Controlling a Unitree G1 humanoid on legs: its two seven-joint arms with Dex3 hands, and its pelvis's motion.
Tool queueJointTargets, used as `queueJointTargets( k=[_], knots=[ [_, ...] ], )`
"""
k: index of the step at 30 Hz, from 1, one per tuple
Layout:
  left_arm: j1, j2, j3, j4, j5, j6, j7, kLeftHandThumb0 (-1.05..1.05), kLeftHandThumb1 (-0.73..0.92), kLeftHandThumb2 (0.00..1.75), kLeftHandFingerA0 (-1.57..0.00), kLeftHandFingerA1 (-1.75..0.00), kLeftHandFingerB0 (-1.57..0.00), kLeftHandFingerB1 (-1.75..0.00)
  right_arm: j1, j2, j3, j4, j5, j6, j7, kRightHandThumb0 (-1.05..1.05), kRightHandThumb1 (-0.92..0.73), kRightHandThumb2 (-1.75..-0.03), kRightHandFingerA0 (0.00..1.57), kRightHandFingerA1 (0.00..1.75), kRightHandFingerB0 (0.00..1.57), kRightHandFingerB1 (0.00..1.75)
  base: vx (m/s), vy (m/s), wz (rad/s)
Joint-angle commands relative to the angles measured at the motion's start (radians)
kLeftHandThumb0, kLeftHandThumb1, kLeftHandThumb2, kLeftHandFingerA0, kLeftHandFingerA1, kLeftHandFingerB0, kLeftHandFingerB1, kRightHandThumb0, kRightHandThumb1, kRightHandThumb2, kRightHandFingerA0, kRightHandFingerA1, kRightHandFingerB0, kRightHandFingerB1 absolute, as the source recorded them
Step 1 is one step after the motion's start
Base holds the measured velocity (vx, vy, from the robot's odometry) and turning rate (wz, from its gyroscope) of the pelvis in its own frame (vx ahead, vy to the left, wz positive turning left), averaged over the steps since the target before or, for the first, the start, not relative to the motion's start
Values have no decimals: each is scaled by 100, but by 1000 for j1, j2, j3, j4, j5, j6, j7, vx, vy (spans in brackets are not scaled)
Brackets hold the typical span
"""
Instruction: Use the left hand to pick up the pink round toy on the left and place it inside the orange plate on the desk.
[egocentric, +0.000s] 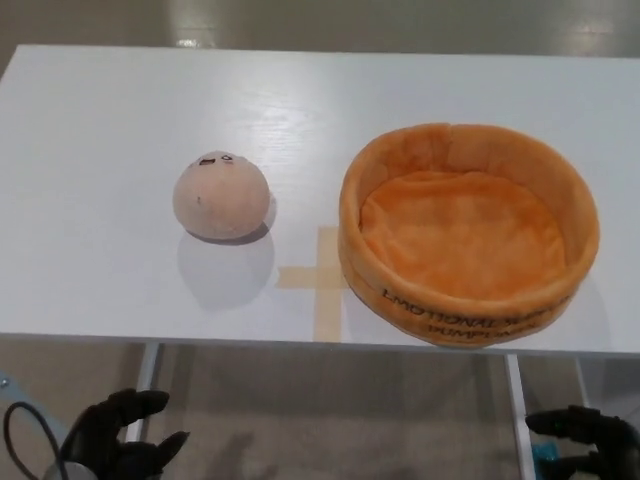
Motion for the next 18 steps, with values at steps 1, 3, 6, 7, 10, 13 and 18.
queueJointTargets(
  k=[1, 3, 6, 7, 10, 13, 18],
  knots=[
    [-3, 10, 7, 45, 1, -89, -13, -38, 65, 60, -44, -45, -31, -33, -2, -11, -6, 42, 2, -109, -29, -13, -66, -59, 64, 59, 62, 50, 0, 0, 0],
    [-7, 8, 15, 53, -7, -97, -20, -40, 66, 60, -48, -45, -31, -33, -5, -10, -9, 50, 5, -117, -25, -12, -65, -59, 63, 60, 62, 50, 0, 0, 0],
    [-4, 10, 13, 63, 0, -121, -14, -42, 66, 60, -51, -46, -31, -33, -2, -10, -4, 61, -3, -129, -42, -12, -64, -58, 67, 62, 63, 50, 0, 0, 0],
    [-4, 11, 10, 64, 3, -124, -12, -42, 66, 60, -51, -46, -31, -33, -3, -10, 0, 62, -9, -131, -49, -12, -64, -58, 67, 62, 63, 50, 0, 0, 0],
    [0, 12, 13, 69, -3, -130, -37, -41, 67, 61, -44, -44, -28, -32, 0, -7, -7, 69, 2, -131, -40, -12, -65, -58, 64, 59, 63, 50, 0, 0, 0],
    [20, 18, 0, 54, 2, -150, -75, -38, 66, 61, -39, -43, -26, -30, 15, -14, 7, 67, -14, -139, -51, -9, -65, -58, 68, 61, 62, 49, 0, 0, 0],
    [90, 53, -16, -48, -27, -240, -254, -33, 60, 66, -23, -40, -21, -33, 15, -16, -12, 69, 6, -136, -36, -11, -65, -58, 67, 60, 63, 50, 0, 0, 0]
  ],
)
